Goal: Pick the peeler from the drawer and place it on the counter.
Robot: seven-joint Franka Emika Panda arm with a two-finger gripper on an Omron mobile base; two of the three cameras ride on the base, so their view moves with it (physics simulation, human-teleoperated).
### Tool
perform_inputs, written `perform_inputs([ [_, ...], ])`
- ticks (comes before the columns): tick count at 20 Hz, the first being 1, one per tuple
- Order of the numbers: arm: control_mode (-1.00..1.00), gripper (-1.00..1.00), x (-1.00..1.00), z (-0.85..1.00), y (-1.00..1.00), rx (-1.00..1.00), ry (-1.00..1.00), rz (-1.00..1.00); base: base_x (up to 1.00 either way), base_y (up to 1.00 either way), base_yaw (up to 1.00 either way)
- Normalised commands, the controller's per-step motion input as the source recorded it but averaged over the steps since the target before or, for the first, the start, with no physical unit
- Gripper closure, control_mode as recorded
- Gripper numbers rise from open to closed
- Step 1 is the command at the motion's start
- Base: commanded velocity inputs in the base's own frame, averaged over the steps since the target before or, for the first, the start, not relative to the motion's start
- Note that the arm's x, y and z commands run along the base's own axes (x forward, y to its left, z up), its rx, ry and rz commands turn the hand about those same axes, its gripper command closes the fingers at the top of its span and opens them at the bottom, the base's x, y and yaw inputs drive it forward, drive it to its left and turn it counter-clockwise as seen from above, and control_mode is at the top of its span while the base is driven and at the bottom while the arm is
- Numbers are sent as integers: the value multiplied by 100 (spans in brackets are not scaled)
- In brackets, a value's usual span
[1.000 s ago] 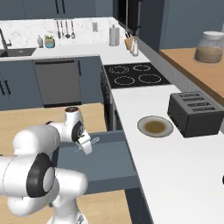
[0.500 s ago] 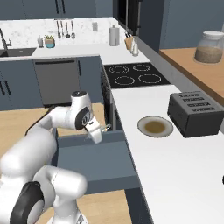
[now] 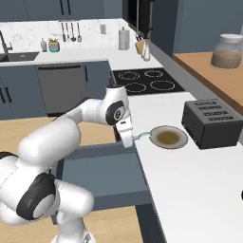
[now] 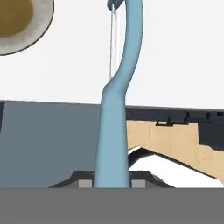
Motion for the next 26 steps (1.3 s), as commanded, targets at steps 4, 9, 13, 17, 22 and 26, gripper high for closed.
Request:
perform_inputs([
  [4,-100,100,-23,-81,-98,12,-3,-39,0,0,0],
  [9,-100,100,-21,-70,-91,13,-15,-31,0,0,0],
  [13,-100,100,24,-49,-58,12,-12,-14,0,0,0],
  [17,-100,100,61,-40,-5,4,-7,0,0,0,0],
  [22,-100,100,36,-3,-5,1,-2,0,0,0,0],
  [26,-100,100,17,-11,-22,0,0,0,0,0,0],
])
